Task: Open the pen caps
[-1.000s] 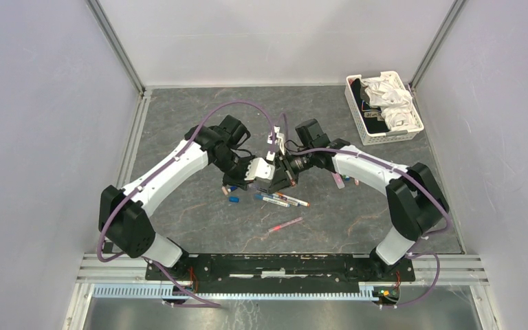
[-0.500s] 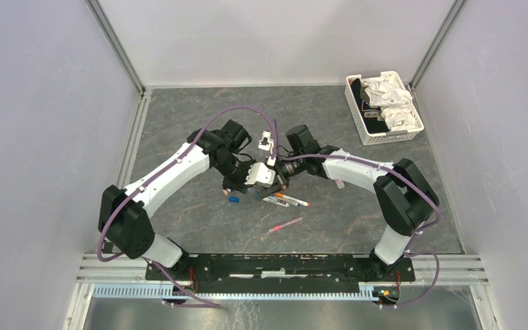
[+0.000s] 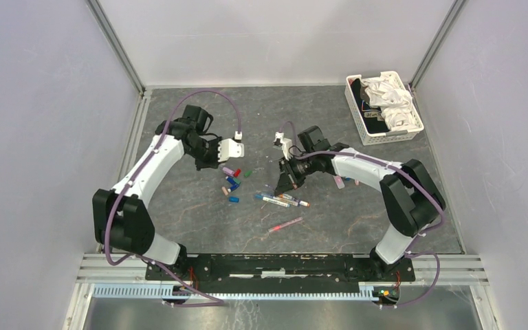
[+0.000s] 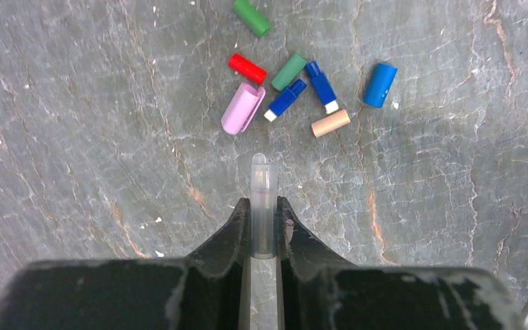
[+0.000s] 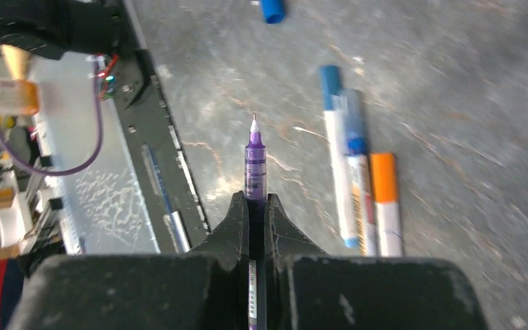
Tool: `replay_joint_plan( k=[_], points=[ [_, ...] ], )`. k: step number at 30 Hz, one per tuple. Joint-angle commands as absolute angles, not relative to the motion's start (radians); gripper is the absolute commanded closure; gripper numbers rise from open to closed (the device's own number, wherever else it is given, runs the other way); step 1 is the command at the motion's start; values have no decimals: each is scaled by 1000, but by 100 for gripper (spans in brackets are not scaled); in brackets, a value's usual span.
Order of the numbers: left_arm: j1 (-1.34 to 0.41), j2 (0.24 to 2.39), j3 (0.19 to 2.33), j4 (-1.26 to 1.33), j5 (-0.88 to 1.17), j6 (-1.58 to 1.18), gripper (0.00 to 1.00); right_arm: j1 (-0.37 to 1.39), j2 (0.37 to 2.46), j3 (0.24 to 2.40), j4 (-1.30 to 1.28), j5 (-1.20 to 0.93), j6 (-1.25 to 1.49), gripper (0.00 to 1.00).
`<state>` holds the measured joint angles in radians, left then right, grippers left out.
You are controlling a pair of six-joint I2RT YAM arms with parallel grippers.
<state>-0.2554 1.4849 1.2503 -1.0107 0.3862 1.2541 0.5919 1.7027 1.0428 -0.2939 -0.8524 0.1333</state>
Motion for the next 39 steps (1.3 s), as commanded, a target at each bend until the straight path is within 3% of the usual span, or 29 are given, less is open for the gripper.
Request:
replay_joint_plan(
  k=[1, 9, 16, 20, 30, 34, 36, 39],
  points=[
    [-286, 1498, 1246, -947, 457, 1252, 98, 514, 1621, 1064, -350, -661, 110, 100],
    [-455, 1648, 1173, -768, 406, 1046, 98, 293, 1544, 945, -291, -138, 183, 100],
    [-476, 1748, 1166, -656, 277, 971, 98, 239, 1542, 894, -221, 84, 192, 100],
    [-476, 1757, 1172, -645, 273, 952, 92, 239, 1577, 906, -203, 134, 189, 100],
    [-476, 1674, 1213, -683, 283, 902, 38, 238, 1618, 907, -172, 116, 167, 72],
    [-471, 1634, 1312, -718, 285, 792, 28, 239, 1603, 898, -164, 99, 174, 65],
    [-471, 1627, 1389, -782, 286, 753, 2, 238, 1582, 889, -158, 88, 183, 64],
    [-471, 1613, 1493, -853, 276, 715, 0, 244, 1535, 869, -146, 71, 203, 64]
  ],
)
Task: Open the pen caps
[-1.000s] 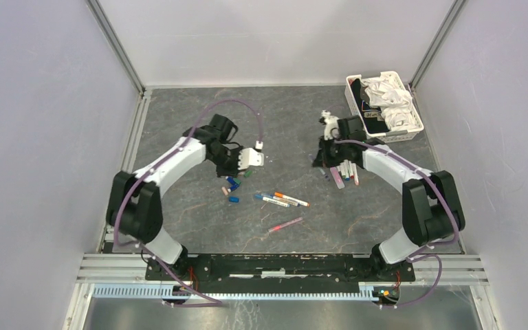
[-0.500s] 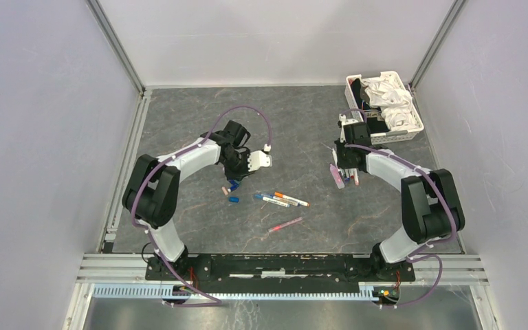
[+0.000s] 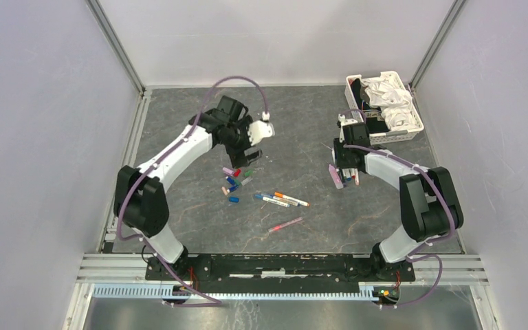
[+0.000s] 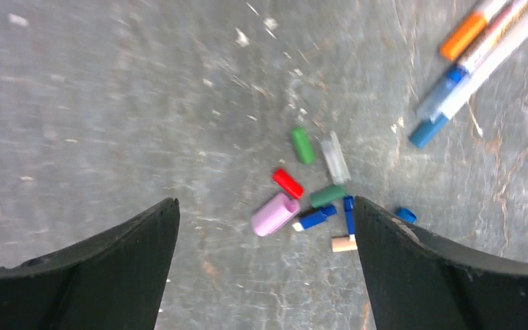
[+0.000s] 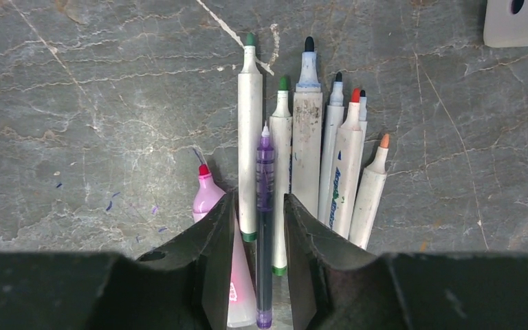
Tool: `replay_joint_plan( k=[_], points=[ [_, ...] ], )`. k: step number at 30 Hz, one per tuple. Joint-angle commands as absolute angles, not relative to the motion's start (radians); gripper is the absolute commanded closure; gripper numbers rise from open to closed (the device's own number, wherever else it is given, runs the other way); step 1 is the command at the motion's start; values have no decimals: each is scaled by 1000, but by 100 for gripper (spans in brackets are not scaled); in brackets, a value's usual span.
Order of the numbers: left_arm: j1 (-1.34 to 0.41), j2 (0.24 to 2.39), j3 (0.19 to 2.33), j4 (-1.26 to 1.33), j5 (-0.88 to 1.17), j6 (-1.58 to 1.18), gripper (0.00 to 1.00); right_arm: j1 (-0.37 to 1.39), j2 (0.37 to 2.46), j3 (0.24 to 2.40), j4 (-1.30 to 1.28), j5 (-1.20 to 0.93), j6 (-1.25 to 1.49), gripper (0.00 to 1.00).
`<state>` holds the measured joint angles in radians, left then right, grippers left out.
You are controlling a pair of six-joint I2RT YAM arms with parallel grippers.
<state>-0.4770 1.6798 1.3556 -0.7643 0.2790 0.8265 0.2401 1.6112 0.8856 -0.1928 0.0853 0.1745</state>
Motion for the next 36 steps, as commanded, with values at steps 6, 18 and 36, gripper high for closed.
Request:
replay_joint_plan(
  k=[6, 18, 36],
  points=[
    [-456, 1498, 1519, -812, 207, 654, 0, 336, 1414, 819, -118, 5, 159, 61],
    [-436, 1429, 1473, -921, 316, 698, 0, 635, 1446, 802, -156, -187, -31, 55],
    [-436, 1401, 1440, -946, 317, 744, 0, 731, 1613, 805, -165, -122, -52, 65]
  ],
)
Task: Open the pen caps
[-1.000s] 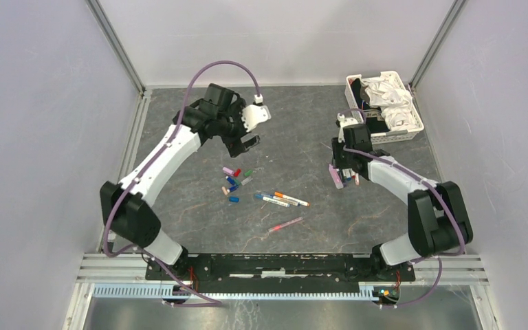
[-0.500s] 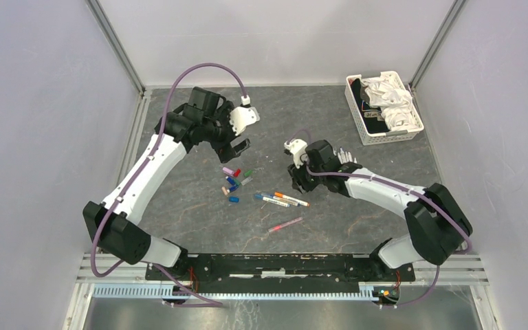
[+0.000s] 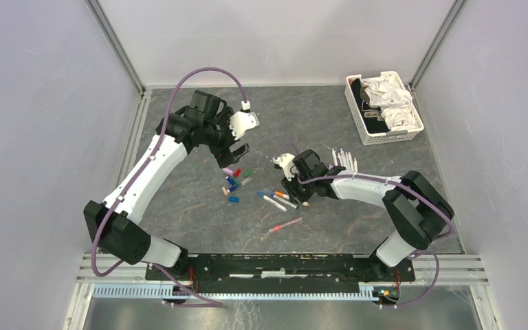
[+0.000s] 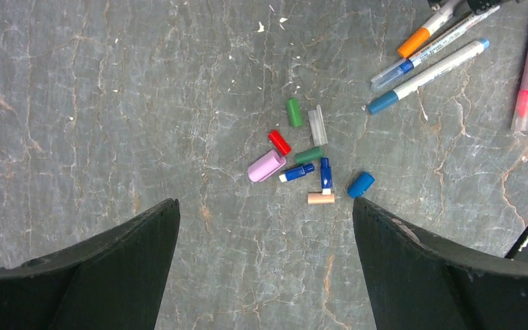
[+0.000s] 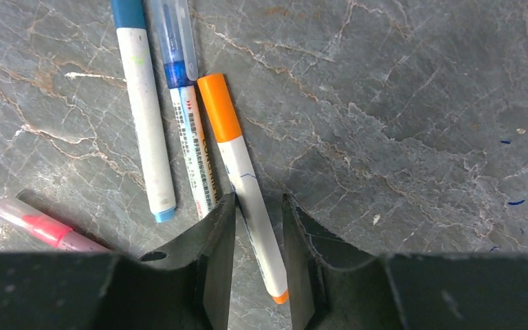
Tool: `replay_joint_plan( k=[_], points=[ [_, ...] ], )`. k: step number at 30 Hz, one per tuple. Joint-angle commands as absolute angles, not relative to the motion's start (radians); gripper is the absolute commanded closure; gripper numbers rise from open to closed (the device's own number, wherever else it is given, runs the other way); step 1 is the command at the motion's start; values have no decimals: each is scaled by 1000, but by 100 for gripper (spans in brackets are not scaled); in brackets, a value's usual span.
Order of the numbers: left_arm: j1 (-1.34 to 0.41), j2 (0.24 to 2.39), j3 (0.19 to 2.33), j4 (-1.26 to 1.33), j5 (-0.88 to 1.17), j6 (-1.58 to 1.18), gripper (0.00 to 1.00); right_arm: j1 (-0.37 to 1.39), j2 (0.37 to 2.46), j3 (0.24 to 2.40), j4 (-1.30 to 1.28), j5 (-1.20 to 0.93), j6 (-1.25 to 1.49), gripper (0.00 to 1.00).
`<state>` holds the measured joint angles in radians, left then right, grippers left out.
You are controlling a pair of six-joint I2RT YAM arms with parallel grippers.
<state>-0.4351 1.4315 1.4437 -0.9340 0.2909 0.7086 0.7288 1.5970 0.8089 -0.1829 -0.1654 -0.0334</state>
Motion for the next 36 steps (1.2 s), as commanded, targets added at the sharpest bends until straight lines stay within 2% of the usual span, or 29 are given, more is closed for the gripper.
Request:
replay_joint_plan(
  k=[1, 10, 12, 16, 23, 31, 36],
  points=[
    [-436, 1401, 1441, -949, 322, 747, 0, 731, 1618, 805, -165, -118, -53, 66],
    [-436, 1402, 1422, -974, 353, 772, 0, 727, 1663, 780, -152, -78, -50, 75],
    [-436, 1401, 1413, -979, 366, 782, 0, 721, 1656, 776, -148, -87, -41, 80],
    [-436, 1393, 1386, -989, 415, 822, 0, 695, 1617, 802, -154, -135, -23, 100],
    [-437, 1327, 1284, -994, 550, 962, 0, 645, 1505, 919, -212, -244, -7, 100],
    [-443, 1329, 1264, -1008, 679, 1073, 0, 617, 1526, 1085, -314, -682, 24, 100],
    [-460, 1345, 1267, -1008, 710, 1152, 0, 619, 1576, 1123, -333, -831, 44, 100]
  ],
)
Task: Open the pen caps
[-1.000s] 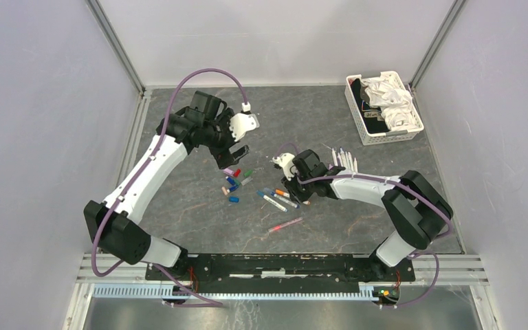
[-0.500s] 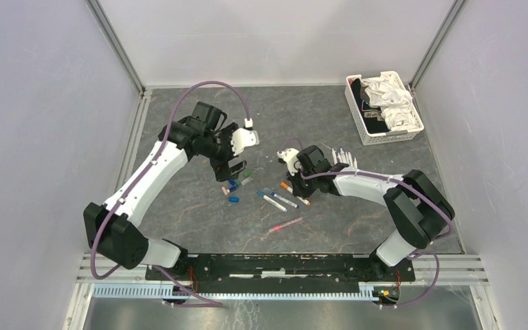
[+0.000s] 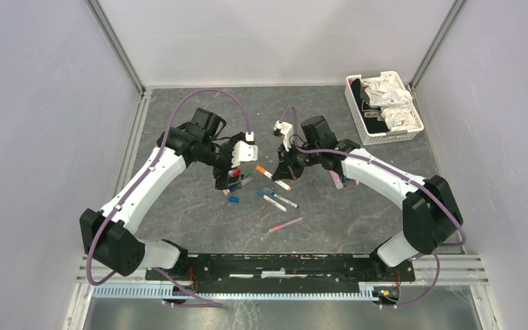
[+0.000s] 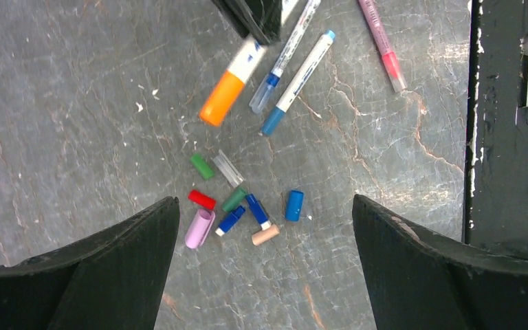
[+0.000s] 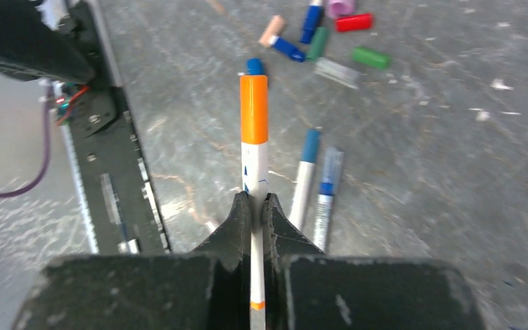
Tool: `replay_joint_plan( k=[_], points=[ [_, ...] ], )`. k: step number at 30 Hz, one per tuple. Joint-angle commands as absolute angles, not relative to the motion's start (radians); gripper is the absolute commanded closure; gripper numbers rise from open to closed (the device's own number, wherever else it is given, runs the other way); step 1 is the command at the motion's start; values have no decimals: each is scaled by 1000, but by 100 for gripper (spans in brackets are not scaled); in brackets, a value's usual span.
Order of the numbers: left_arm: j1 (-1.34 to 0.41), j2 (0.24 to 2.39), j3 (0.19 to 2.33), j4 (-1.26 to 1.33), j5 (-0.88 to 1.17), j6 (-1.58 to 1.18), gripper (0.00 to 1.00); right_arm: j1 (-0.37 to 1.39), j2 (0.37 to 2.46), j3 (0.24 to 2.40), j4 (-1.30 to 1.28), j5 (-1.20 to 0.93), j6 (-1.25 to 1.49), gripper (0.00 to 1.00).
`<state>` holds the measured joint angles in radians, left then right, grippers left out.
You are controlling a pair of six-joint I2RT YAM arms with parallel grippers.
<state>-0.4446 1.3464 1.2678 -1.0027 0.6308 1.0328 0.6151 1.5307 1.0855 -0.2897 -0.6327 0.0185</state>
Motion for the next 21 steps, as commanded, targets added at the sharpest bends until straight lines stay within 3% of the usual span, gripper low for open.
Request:
replay_joint_plan(
  k=[1, 6, 21],
  points=[
    [-470, 1346, 1262, -1006, 707, 1170, 0, 619, 1590, 1127, -336, -863, 50, 100],
    [-514, 1372, 1242, -1005, 667, 1232, 3, 629, 1657, 1160, -380, -965, 33, 100],
    [-618, 1412, 1178, -964, 579, 1245, 40, 636, 1723, 1184, -278, -1061, 142, 100]
  ],
)
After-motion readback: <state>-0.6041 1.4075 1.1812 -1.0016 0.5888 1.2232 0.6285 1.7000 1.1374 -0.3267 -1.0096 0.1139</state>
